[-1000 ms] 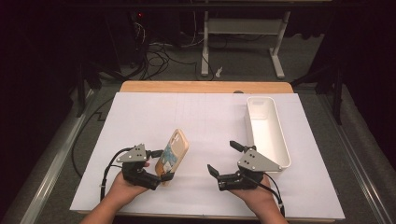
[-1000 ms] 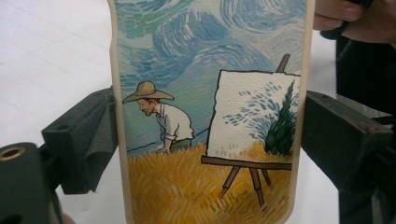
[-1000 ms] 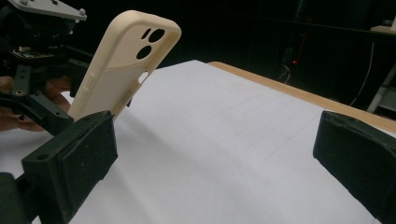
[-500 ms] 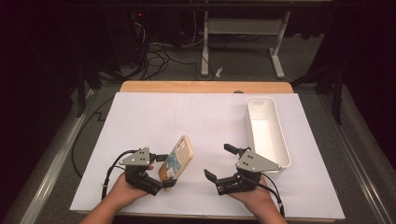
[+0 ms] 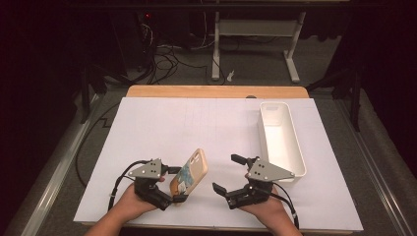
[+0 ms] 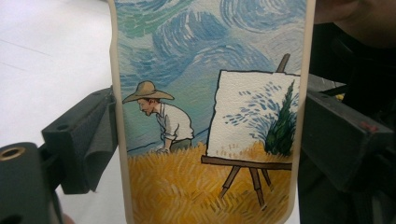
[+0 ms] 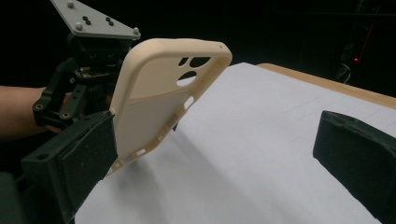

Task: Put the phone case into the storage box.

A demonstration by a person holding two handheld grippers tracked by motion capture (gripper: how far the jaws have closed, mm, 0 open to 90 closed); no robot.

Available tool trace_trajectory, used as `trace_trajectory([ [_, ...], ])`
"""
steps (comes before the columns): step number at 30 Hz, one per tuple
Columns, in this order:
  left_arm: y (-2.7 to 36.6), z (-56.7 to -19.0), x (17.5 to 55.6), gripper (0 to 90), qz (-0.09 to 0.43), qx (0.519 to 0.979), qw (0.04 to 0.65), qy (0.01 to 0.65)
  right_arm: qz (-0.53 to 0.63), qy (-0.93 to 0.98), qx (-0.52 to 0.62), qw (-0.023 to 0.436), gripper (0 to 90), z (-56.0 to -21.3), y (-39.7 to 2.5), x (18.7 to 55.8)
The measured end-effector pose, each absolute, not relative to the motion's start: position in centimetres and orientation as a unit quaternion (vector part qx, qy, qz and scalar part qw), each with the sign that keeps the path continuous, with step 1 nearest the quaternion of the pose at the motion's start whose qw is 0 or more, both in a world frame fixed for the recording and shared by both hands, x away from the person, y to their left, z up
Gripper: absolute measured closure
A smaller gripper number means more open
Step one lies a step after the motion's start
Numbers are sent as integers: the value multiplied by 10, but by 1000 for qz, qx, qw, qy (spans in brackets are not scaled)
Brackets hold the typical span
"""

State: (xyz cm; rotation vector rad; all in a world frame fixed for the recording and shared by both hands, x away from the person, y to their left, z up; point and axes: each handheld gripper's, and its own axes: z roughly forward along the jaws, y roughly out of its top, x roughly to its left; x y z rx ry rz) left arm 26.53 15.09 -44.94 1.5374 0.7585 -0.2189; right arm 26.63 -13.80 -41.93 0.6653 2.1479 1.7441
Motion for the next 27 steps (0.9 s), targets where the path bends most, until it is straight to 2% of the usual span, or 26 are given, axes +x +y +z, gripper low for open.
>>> trace_trajectory([
  [19,145,-452,258,117,-122,693,644,299,632,742,204,89,0,-418,-134,264],
  [27,143,-444,266,117,-119,699,644,287,632,744,198,90,0,-415,-131,265],
])
